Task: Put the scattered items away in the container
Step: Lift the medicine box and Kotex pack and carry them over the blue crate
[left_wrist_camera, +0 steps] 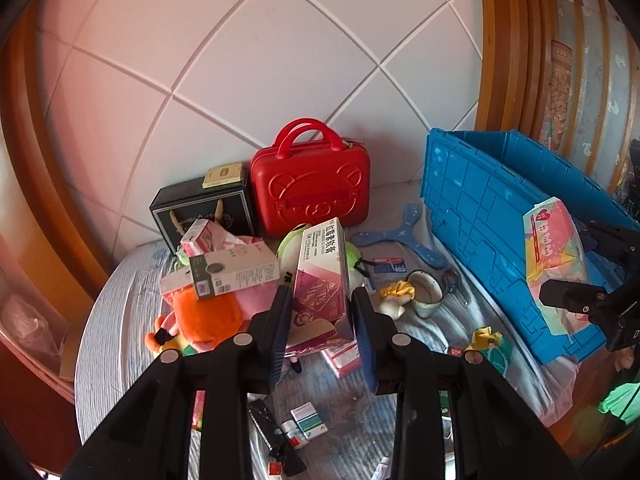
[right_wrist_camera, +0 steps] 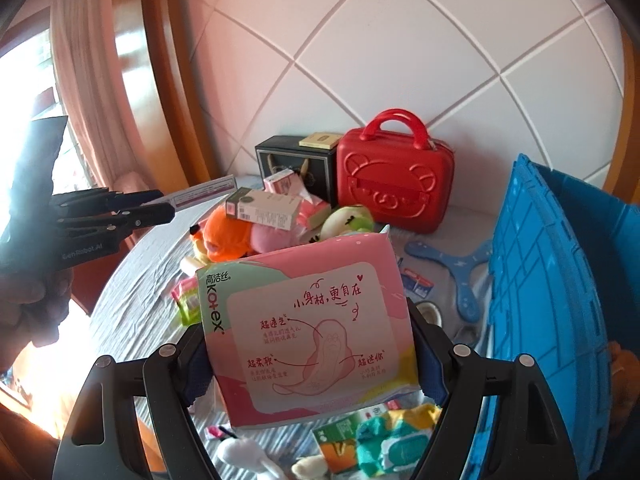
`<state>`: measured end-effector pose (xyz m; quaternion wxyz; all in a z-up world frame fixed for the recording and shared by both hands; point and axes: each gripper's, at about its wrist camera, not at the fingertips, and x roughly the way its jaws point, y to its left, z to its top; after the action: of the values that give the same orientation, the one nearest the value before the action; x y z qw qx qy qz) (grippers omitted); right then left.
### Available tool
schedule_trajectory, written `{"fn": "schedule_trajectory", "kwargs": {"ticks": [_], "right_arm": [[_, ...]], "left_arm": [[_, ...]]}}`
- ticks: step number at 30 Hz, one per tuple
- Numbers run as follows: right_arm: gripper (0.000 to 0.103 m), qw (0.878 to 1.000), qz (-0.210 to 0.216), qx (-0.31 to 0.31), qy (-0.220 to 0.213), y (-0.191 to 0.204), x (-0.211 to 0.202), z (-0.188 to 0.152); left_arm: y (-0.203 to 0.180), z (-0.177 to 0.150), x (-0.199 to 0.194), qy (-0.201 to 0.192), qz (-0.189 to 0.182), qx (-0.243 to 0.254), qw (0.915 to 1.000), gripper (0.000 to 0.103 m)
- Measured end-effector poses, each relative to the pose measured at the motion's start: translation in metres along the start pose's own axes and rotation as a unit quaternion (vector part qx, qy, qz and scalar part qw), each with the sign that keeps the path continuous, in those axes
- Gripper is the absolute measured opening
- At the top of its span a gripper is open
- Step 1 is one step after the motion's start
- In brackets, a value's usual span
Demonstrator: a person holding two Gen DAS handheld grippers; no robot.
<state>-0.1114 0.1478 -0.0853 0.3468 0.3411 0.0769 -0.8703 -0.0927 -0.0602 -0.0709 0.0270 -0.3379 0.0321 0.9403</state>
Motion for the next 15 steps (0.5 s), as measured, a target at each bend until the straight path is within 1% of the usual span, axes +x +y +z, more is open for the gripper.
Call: {"fn": "schedule_trajectory", "kwargs": {"ticks": [9,15], "right_arm": [[0.081,0.999,-0.021,0.015,-0.039,-0.051,-0.048,0.009],[0.081,0.997,-0.039,0.034,-0.055,-0.091,-0.074,0.006]], "left_arm": [[-0.073,0.05,0.011,-0.032,-0.035,0.036,0.9982,0.03],[-0.134,0.082,0.021,-0.049,-0.064,0.072,0.9941,0.03]]}}
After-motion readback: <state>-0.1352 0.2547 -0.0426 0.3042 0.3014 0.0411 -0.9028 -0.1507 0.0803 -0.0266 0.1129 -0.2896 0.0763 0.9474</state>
